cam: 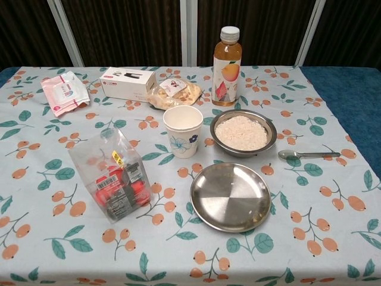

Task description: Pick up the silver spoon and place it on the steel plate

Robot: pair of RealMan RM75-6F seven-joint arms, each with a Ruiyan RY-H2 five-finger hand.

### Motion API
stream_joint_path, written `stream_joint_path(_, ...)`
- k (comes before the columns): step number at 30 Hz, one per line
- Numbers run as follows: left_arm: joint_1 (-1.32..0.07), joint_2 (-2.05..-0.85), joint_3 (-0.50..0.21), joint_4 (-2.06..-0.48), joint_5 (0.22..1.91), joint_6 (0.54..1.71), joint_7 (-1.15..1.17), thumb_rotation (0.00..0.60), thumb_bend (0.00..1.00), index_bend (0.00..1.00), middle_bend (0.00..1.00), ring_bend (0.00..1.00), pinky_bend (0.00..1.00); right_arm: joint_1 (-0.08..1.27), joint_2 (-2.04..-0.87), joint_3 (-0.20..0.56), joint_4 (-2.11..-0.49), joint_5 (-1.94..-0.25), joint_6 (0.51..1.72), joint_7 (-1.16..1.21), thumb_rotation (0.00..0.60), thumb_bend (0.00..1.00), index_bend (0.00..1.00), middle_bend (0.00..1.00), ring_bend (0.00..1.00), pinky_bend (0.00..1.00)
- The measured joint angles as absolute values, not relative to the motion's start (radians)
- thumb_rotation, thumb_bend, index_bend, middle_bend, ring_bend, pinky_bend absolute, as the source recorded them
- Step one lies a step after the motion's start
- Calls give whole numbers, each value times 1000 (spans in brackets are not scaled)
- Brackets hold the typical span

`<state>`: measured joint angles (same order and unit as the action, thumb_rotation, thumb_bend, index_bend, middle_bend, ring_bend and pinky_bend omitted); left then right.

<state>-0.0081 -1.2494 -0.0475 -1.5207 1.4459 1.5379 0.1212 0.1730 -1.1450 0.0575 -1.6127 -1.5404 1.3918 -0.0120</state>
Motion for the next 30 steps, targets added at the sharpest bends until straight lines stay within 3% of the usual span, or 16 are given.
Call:
stream_joint_path(5,-10,-1253,-47,-1512,1447,1536,114,600,67,206,183,134,54,246,-1177,84,-1613,-1490,1270,-62,600,234,71,252,25,0)
stream_joint_path(14,-4,-1259,-45,-1503,1431,1526,103,600,66,206,183,134,53,420,-1339,113,-1479,-1397,1003,-129,600,237,353,406,114,4)
stream_joint_path(20,-7,-1261,-45,-1498,1427,1516,100,600,67,206,183,134,54,489,-1459,113,-1354,-1361,928,-163,600,237,382,444,135,15)
stream_joint_path(30,-9,-1267,-44,-1489,1420,1504,92,600,67,206,183,134,54,535,-1545,103,-1230,-1328,884,-193,600,240,397,455,135,15)
